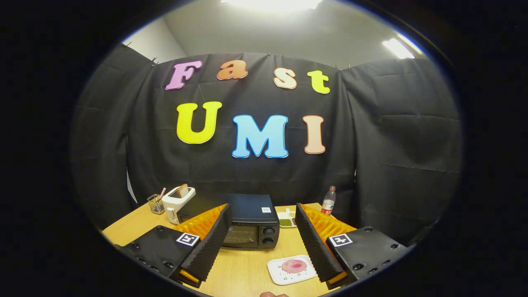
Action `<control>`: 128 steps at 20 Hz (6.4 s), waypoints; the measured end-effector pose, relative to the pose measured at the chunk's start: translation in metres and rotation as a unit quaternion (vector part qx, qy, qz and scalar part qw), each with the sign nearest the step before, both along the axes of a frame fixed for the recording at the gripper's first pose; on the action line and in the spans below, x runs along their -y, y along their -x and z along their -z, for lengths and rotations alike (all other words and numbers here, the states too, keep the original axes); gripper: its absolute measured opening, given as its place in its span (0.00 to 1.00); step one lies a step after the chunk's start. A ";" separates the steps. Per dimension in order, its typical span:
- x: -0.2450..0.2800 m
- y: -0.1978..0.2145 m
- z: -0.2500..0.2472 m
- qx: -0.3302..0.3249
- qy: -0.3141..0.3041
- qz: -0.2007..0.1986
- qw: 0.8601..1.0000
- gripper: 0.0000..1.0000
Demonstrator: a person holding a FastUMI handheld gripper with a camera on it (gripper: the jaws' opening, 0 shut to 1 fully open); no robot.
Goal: Open the toaster oven, put the food inside, and close the toaster oven door.
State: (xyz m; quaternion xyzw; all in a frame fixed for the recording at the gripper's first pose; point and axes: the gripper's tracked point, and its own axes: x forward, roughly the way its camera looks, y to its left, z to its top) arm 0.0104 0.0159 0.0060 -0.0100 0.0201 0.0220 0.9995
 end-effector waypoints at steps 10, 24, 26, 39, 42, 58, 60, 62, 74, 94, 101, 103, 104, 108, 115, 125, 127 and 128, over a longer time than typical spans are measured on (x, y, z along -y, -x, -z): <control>-0.023 -0.043 0.000 -0.012 0.001 -0.017 1.000 0.98; -0.047 -0.104 0.039 -0.056 -0.001 -0.030 0.998 0.98; -0.053 -0.111 0.047 -0.067 -0.003 -0.032 0.997 0.98; -0.112 -0.165 0.112 -0.140 0.014 -0.064 0.988 0.98; -0.125 -0.175 0.132 -0.168 0.018 -0.070 0.983 0.98; -0.133 -0.174 0.162 -0.203 0.021 -0.065 0.977 0.96; -0.133 -0.171 0.163 -0.204 0.019 -0.067 0.977 0.97; -0.133 -0.166 0.164 -0.199 0.017 -0.073 0.977 0.96; -0.126 -0.106 0.195 -0.225 0.042 -0.074 0.971 0.96; -0.103 -0.015 0.286 -0.368 0.070 -0.137 0.917 0.97; -0.027 0.000 0.241 -0.344 0.062 -0.084 0.933 0.97; 0.001 0.003 0.225 -0.331 0.062 -0.061 0.939 0.97; 0.014 0.005 0.219 -0.329 0.064 -0.052 0.941 0.97; 0.066 0.011 0.206 -0.331 0.079 -0.020 0.940 0.97; 0.120 -0.006 0.224 -0.362 0.042 -0.008 0.931 0.98; 0.177 -0.060 0.281 -0.431 0.038 -0.049 0.900 0.98; 0.177 -0.068 0.292 -0.447 0.039 -0.064 0.891 0.98; 0.176 -0.069 0.297 -0.456 0.038 -0.072 0.886 0.98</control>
